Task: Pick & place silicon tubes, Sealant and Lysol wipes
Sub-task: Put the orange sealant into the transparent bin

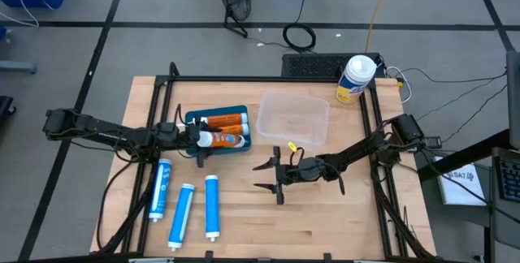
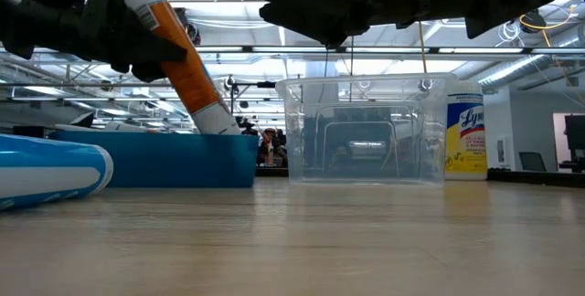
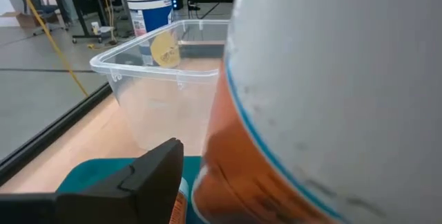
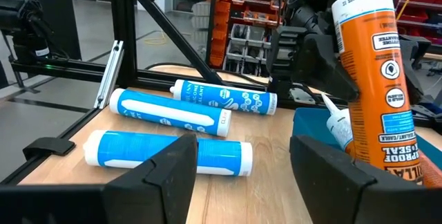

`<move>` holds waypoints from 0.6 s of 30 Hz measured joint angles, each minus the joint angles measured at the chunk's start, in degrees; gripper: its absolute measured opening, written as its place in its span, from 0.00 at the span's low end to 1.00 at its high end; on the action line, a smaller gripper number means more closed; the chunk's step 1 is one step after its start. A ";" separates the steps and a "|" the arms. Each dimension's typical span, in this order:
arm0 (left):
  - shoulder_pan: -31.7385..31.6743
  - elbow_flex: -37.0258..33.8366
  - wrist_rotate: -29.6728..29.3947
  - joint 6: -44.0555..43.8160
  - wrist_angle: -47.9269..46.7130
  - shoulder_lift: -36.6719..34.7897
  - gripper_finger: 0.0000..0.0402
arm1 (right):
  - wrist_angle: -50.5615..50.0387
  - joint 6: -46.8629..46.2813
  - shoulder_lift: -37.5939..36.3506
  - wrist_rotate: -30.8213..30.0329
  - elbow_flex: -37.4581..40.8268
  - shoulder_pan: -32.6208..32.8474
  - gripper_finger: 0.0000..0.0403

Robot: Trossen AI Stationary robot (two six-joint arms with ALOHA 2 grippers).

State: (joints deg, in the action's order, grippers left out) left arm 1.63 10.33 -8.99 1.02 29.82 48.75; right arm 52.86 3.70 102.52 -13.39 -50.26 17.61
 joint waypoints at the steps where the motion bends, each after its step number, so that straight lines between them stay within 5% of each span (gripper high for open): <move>1: 0.00 0.00 0.00 -0.06 0.00 -0.09 0.74 | 0.00 0.00 0.00 0.00 0.00 0.00 0.53; 18: 0.00 0.00 0.02 -1.36 -3.92 -7.12 0.75 | -1.05 0.00 0.00 0.00 0.00 0.00 0.53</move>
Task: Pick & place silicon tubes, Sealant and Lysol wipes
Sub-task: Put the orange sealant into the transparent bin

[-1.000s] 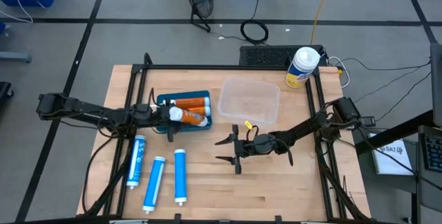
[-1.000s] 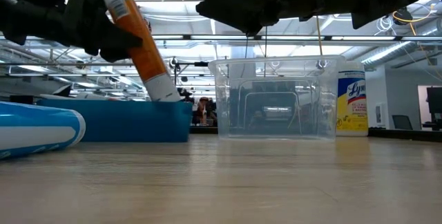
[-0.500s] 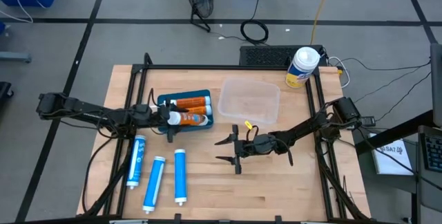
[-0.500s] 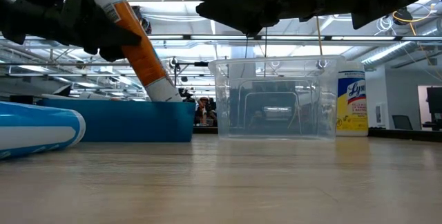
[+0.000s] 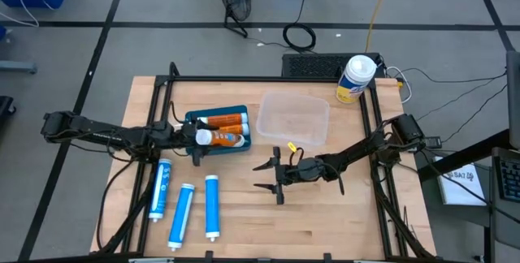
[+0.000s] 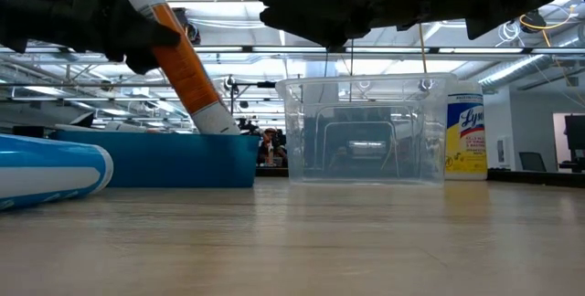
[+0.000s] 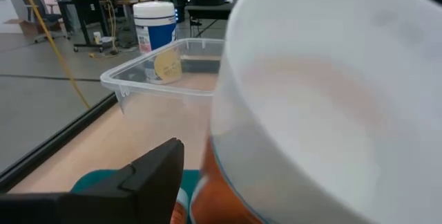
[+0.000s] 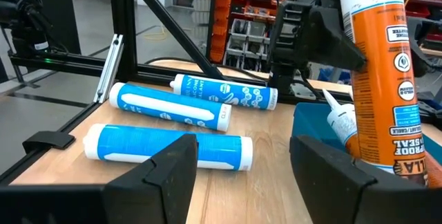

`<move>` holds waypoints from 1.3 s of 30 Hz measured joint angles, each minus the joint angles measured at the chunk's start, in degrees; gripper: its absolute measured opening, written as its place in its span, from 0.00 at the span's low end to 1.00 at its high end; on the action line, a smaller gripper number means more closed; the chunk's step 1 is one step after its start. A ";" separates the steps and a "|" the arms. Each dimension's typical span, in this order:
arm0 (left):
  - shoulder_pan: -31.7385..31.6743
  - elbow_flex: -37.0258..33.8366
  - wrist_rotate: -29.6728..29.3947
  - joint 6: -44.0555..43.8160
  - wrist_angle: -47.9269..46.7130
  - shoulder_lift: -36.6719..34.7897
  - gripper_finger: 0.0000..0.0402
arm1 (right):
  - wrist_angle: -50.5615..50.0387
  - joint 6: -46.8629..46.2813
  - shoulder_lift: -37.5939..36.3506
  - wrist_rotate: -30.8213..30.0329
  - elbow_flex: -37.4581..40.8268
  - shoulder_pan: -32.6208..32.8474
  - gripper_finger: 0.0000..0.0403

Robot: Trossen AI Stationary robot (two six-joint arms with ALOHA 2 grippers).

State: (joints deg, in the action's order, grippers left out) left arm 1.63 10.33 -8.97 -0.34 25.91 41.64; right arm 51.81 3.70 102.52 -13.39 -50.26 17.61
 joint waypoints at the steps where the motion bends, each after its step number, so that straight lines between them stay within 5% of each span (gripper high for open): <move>1: 0.00 0.00 0.02 -0.02 -0.51 -0.48 0.74 | 0.00 0.00 0.00 0.00 0.00 0.00 0.53; 39: 0.00 0.00 0.15 -2.78 -10.92 -16.90 0.74 | -0.15 -0.02 0.02 0.00 0.00 0.00 0.53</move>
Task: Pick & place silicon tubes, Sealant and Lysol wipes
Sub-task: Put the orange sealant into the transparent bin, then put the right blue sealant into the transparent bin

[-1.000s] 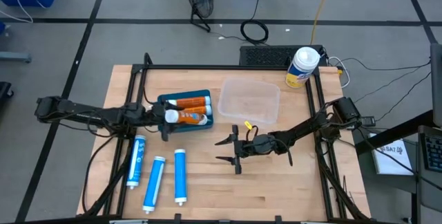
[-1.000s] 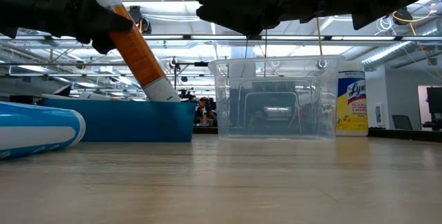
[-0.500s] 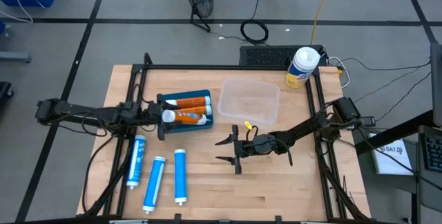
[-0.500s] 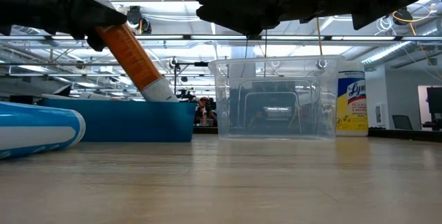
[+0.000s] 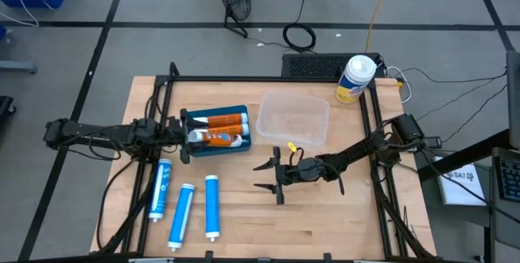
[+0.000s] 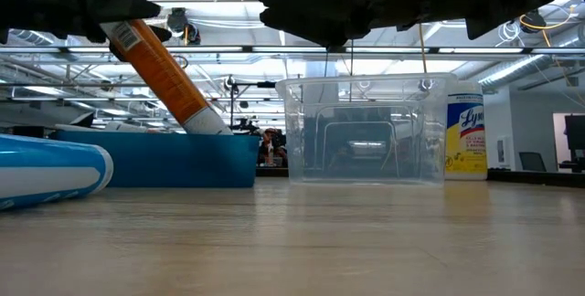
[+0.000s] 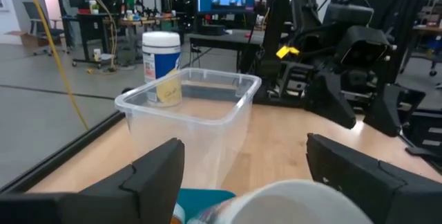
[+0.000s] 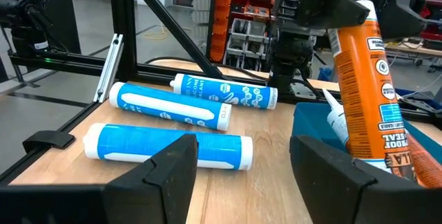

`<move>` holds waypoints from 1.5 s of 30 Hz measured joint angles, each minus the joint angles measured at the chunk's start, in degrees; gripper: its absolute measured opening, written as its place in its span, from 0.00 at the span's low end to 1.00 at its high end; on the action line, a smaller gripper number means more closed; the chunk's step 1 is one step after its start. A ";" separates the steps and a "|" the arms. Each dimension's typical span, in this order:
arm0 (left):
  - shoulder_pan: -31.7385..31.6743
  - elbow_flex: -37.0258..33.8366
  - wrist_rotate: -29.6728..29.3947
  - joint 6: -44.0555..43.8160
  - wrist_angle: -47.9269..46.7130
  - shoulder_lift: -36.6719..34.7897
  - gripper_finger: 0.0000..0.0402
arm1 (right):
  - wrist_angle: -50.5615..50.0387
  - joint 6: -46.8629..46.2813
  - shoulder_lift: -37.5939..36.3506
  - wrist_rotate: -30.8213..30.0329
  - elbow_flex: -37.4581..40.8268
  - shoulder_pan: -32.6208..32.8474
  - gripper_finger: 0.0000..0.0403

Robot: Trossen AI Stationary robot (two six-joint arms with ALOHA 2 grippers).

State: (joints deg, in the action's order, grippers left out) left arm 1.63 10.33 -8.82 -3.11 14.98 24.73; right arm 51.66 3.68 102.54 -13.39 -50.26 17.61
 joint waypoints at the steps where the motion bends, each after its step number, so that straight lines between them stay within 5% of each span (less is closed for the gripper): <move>1: 0.00 0.00 0.00 0.00 -0.10 -0.40 0.74 | -0.06 0.00 0.00 0.01 0.00 0.00 0.53; 28: 0.00 0.00 0.00 -0.87 -1.52 -4.68 0.72 | -0.12 0.00 0.00 0.00 0.00 0.00 0.53; 45: 0.00 0.02 7.76 -3.23 2.53 -4.70 0.68 | -0.33 -0.02 0.00 0.00 0.00 0.01 0.53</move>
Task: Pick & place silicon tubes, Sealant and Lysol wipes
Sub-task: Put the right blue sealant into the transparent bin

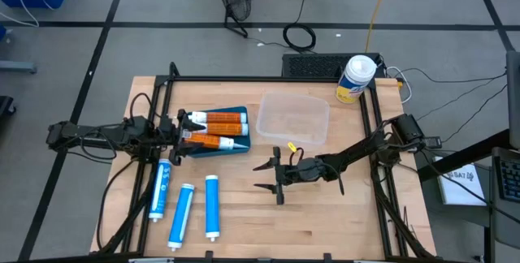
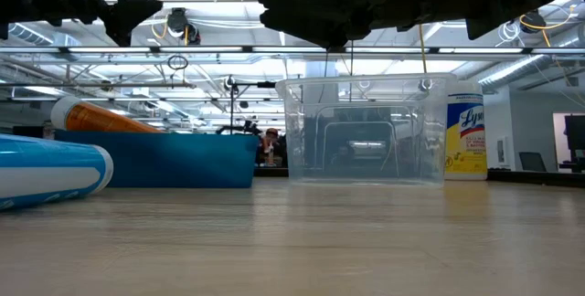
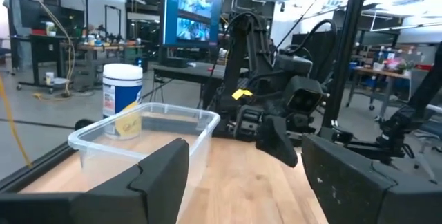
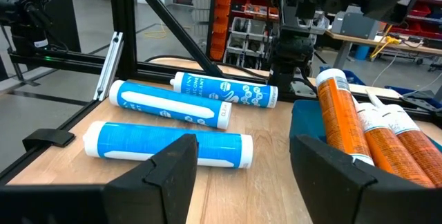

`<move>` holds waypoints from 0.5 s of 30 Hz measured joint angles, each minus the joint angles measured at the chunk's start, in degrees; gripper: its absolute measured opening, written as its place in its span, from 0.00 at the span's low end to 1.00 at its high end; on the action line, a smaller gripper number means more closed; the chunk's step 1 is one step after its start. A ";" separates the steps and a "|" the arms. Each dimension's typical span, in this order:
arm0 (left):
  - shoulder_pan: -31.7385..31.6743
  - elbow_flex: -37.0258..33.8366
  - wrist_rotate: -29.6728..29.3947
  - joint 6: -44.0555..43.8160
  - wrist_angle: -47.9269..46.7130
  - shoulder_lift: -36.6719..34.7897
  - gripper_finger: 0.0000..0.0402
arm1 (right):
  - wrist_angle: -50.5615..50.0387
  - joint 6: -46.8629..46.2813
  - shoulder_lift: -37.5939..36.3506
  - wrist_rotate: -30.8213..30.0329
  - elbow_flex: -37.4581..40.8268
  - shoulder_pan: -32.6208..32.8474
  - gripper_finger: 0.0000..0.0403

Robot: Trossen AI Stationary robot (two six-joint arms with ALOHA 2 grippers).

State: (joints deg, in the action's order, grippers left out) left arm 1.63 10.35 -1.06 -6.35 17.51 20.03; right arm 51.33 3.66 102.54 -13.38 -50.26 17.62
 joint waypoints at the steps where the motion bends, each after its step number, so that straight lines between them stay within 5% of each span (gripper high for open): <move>1: 0.00 0.00 0.00 0.02 0.13 0.00 0.68 | -0.09 0.00 0.00 0.00 0.00 0.00 0.53; 15: 1.12 0.02 -2.08 0.08 2.52 0.02 0.63 | -0.22 0.00 0.00 0.00 0.00 0.00 0.53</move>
State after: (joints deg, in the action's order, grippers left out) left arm 2.75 10.37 -3.14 -6.27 20.03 20.05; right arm 51.11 3.66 102.54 -13.39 -50.26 17.62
